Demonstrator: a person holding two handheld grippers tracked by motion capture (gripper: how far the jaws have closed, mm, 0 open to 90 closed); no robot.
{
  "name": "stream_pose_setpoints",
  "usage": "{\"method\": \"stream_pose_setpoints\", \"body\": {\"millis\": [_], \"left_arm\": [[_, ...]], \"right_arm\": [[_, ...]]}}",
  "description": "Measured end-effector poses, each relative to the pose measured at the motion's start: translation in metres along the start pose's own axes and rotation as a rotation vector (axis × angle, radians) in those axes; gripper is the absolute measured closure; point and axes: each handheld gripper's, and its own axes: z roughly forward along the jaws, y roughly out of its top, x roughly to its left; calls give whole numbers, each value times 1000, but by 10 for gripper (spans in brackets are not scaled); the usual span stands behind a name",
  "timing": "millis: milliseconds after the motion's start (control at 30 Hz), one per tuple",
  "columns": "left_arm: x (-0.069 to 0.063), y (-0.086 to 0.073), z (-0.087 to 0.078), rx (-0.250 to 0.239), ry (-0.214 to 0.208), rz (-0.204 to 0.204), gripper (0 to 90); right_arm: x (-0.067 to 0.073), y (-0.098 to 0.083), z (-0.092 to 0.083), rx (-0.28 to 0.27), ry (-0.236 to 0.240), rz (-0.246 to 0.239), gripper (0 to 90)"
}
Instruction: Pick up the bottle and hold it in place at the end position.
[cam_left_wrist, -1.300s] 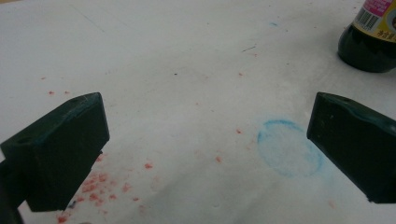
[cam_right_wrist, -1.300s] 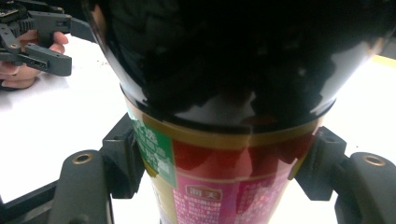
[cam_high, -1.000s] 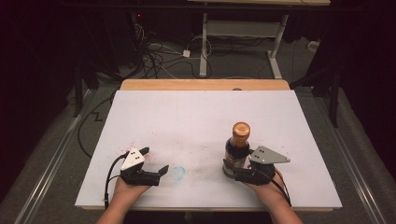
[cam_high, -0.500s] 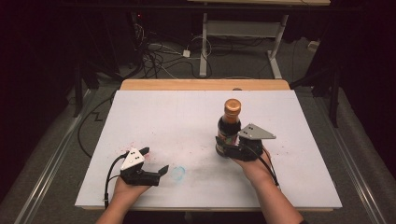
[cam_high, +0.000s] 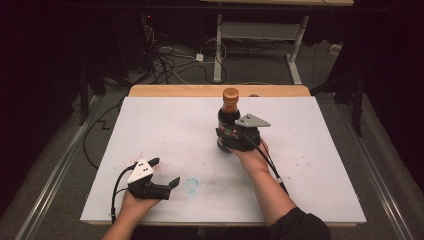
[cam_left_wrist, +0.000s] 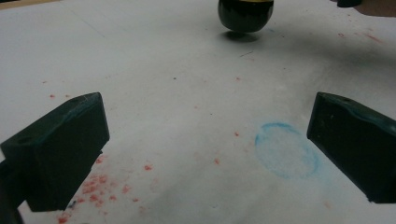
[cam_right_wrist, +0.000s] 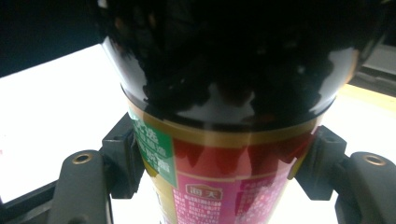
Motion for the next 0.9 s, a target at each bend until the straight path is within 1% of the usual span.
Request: {"method": "stream_pose_setpoints", "body": {"millis": [33,67,100,133,167,233,367,600,633,700,833,900], "left_arm": [[0,0,0,2,0,4,0],[0,0,0,3,-1,6,0],[-1,0,2,-19,16,-24,0],[0,0,0,2,-1,4,0],[0,0,0,0,-2,3,0],[0,0,-1,0,-4,-6,0],[0,0,-1,0,-5,-7,0],[0,0,0,3,-4,-2,0],[0,0,0,3,-5,2,0],[0,0,0,2,-4,2,0],[0,0,0,6,-7,0,0],[0,0,0,6,-8,-2,0]], "right_arm": [[1,1,3,-2,3,12,318],[1,2,6,-2,2,7,318],[2,2,9,2,-1,3,318],[2,2,11,5,-2,-1,318],[3,1,14,8,2,-1,318],[4,0,17,14,12,15,318],[6,-4,22,23,15,15,317],[10,-5,23,25,17,19,315],[11,-6,24,21,13,5,315],[13,-6,24,18,12,-8,313],[15,-7,23,25,2,-12,306],[14,-9,23,16,3,-12,305]]}}
